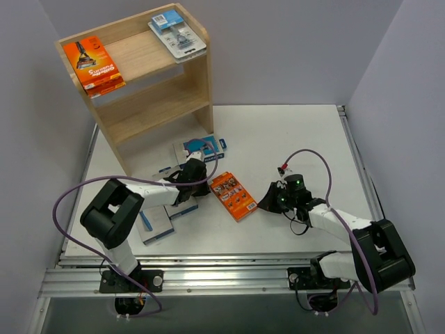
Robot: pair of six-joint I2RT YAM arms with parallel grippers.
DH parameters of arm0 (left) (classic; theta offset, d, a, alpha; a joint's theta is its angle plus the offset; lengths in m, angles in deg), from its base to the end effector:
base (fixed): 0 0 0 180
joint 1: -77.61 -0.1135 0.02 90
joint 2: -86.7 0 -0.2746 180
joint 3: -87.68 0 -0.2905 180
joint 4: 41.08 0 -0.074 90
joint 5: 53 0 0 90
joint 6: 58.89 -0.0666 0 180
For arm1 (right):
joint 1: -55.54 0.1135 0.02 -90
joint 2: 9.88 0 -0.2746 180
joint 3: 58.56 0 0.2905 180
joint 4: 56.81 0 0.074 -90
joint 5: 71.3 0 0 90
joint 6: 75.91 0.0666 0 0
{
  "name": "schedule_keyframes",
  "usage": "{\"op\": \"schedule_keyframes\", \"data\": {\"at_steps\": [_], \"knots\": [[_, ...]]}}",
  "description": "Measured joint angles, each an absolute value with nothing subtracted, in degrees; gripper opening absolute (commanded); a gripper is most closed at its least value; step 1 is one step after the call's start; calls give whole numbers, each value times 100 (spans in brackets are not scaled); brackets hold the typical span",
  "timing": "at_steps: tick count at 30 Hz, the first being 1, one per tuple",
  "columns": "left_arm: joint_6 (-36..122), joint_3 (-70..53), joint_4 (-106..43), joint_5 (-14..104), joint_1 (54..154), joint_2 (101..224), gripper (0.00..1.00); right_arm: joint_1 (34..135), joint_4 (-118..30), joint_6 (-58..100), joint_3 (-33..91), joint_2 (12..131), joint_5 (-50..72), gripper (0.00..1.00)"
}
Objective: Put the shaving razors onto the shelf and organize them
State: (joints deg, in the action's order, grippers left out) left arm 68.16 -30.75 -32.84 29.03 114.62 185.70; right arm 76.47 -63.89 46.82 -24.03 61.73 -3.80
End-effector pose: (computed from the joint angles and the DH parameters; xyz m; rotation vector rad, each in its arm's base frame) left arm 0.3181 -0.2283 0.1080 -0.0691 2.4055 -0.4564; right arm 0.2548 0.1247 0.1312 -0.0250 2.2025 0.9586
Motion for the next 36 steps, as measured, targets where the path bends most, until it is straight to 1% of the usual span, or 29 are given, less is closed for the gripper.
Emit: {"op": "schedule_keyframes", "data": {"at_steps": [10, 20, 26, 29, 36], "knots": [[6871, -3043, -3489, 3004, 11462, 18703, 8, 7550, -6535, 4584, -2405, 6350, -395, 3], [6932, -3043, -3631, 3024, 11462, 18762, 8, 7533, -7095, 4595, -2405, 6707, -579, 3], [6919, -3045, -3618, 3013, 11462, 18734, 7, 7507, -7042, 4605, -2215, 6936, -614, 0], [6865, -3091, -3437, 2890, 11462, 18463, 7, 7507, -6905, 4636, -1964, 7181, -612, 0], [6677, -3154, -3166, 2291, 11399, 17160, 8, 7537, -6715, 4813, -1612, 7500, -520, 0]]}}
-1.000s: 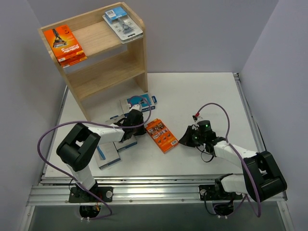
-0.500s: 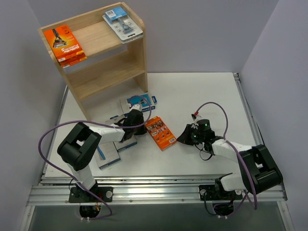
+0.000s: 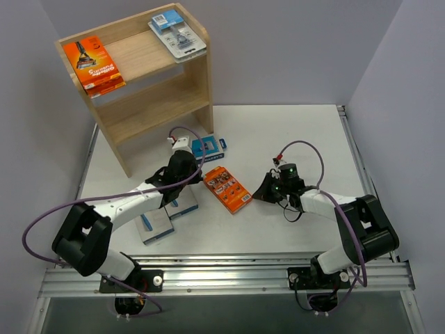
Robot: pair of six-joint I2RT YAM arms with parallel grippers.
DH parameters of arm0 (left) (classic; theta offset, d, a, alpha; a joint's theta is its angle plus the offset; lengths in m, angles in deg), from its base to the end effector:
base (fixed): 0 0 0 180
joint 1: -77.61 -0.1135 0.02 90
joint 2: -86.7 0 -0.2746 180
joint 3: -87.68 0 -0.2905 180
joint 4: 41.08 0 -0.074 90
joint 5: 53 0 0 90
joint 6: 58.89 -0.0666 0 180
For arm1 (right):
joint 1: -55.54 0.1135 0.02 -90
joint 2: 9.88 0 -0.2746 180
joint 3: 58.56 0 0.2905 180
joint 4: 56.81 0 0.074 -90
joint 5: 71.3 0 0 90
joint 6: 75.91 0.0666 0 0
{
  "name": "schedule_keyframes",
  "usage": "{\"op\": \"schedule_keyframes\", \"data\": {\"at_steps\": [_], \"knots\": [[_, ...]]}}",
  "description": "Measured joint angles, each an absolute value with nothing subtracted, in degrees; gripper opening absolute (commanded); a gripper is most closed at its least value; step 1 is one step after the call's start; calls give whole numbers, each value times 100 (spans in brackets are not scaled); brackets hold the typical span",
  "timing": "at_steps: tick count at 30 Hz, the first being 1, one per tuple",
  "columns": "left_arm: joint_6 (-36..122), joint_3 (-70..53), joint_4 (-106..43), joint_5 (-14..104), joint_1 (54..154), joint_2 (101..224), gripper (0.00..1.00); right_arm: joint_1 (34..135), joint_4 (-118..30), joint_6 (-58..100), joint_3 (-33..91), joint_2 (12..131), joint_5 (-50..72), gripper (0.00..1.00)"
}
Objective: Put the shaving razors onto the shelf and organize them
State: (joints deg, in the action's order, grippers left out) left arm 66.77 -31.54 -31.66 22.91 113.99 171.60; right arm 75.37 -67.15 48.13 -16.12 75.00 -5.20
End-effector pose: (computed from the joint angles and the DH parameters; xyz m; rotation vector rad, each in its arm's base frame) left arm 0.3125 -0.2101 0.1917 -0.1303 2.1695 -0.4679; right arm 0.2958 0.1353 0.1193 0.0167 2.2433 0.9787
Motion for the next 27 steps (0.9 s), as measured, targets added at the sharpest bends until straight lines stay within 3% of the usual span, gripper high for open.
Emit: {"op": "schedule_keyframes", "data": {"at_steps": [4, 14, 27], "knots": [[6666, -3152, -3139, 2248, 11141, 17195, 8, 7682, -6553, 4879, -1481, 7531, -275, 0], [6729, -2822, -2945, 2718, 10938, 18699, 8, 7911, -6371, 5001, -1343, 7539, 210, 0], [6926, -2651, -3382, 3054, 10894, 19003, 3, 7933, -6369, 5008, -1323, 7579, 284, 0]]}}
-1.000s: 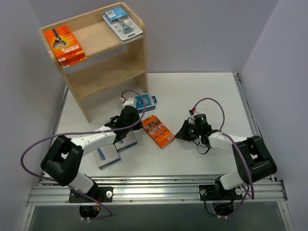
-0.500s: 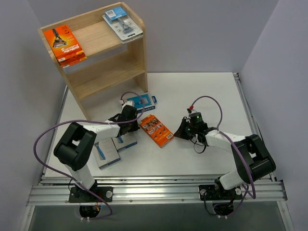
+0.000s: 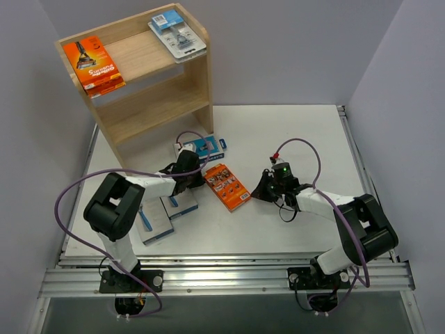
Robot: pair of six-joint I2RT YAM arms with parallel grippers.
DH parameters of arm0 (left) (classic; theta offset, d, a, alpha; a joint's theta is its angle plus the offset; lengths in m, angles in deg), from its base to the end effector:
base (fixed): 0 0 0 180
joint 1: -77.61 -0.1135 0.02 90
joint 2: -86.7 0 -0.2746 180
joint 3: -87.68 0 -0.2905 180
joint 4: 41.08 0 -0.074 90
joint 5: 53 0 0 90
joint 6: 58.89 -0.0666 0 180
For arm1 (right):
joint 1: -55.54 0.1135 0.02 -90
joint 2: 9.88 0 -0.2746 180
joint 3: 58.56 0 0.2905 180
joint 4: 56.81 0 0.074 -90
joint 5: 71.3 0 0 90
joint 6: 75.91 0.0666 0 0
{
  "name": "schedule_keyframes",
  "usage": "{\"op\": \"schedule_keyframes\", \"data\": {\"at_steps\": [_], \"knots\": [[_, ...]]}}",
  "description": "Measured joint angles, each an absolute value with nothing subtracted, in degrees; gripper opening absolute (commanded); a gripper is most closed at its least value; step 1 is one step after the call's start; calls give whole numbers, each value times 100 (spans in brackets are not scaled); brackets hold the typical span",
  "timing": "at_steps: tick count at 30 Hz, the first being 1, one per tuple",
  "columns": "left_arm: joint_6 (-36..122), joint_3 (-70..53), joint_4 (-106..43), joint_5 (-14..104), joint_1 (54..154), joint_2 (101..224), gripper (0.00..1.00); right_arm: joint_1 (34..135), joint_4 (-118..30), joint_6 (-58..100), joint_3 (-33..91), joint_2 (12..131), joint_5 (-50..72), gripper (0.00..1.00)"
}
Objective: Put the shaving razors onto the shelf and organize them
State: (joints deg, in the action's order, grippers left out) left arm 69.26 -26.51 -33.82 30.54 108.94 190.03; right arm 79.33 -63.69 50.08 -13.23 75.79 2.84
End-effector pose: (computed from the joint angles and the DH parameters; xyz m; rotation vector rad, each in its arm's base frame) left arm 0.3569 -0.2085 0.1050 -0.1985 2.3855 -0.4570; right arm 0.3000 0.1521 0.1231 0.0719 2.2689 0.8800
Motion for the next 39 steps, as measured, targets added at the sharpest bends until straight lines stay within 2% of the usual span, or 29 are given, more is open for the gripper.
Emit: {"op": "schedule_keyframes", "data": {"at_steps": [4, 9, 16, 20, 26, 32, 38, 39], "knots": [[7107, -2901, -3782, 3310, 10892, 18839, 2, 7964, -6367, 5008, -1297, 7618, 287, 0], [7470, -3006, -4154, 3472, 11141, 17849, 2, 8025, -6367, 5019, -1253, 7664, 341, 0], [7575, -1989, -4543, 3448, 12431, 17020, 2, 8110, -6389, 5113, -1240, 7675, 505, 0], [7547, -1897, -4261, 3168, 12529, 16754, 3, 8114, -6398, 5158, -1247, 7675, 529, 0], [7516, -2249, -3345, 2608, 12186, 16865, 3, 8372, -6264, 5207, -1065, 7769, 969, 2], [7378, -2472, -2694, 2501, 11980, 17711, 3, 8724, -5709, 5307, -617, 7944, 1672, 3], [7230, -2586, -2468, 2490, 11983, 17930, 3, 8991, -4929, 5471, 12, 8300, 2269, 8], [7195, -2595, -2455, 2468, 11983, 17901, 3, 9030, -4802, 5497, 117, 8368, 2359, 12]]}}
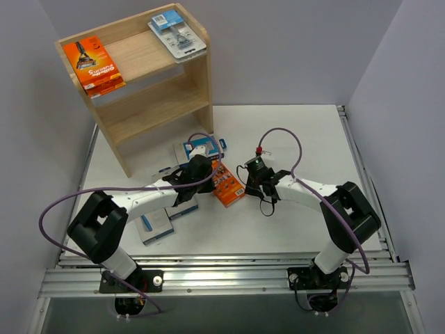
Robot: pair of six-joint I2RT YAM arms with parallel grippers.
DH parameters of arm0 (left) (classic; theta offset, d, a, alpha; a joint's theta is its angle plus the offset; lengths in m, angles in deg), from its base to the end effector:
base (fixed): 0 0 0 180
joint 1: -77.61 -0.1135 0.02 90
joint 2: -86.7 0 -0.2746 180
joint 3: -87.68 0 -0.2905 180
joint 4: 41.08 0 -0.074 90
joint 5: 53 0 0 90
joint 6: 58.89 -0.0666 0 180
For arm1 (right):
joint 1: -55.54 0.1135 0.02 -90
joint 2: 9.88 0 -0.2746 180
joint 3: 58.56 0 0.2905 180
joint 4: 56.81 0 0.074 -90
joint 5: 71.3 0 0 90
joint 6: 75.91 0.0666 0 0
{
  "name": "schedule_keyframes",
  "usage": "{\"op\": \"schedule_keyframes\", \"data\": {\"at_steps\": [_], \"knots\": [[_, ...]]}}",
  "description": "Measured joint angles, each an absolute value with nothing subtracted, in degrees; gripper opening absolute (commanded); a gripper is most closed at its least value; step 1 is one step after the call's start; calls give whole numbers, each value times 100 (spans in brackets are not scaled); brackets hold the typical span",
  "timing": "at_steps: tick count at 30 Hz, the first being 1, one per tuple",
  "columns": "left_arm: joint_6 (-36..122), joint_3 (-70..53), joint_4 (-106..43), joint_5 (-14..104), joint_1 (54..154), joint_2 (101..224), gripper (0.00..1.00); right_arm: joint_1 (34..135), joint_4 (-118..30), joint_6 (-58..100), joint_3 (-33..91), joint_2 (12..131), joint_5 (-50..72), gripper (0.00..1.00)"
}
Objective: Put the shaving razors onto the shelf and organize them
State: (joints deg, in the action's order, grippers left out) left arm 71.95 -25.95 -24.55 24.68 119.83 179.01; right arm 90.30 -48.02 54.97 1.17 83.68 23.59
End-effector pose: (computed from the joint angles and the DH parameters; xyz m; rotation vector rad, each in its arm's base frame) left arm 0.3020 -0.2548 0.1669 -0.0830 2.3412 -0.4941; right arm 0.3168 0.2129 0.1308 0.1716 2.3743 0.5601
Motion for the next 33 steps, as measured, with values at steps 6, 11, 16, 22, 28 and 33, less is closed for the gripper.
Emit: {"op": "schedule_keyframes", "data": {"at_steps": [6, 11, 16, 22, 28, 33], "knots": [[6932, -2721, -2149, 2226, 11980, 17169, 3, 9308, -4028, 5679, 685, 8689, 3001, 22], [6725, -2724, -1730, 2095, 11924, 15945, 3, 9557, -3349, 5760, 1186, 9000, 3550, 29], [6491, -2564, -1098, 2090, 11703, 14948, 4, 9800, -2761, 5814, 1608, 9284, 4083, 31], [6014, -1996, -414, 2101, 11489, 14502, 4, 9955, -2378, 5972, 1835, 9450, 4492, 33], [5586, -1974, -149, 2272, 11032, 14550, 4, 10036, -1939, 6076, 1555, 9434, 4293, 33], [5335, -2232, -62, 2359, 10857, 14625, 4, 10060, -1578, 6079, 1280, 9216, 4378, 33]]}}
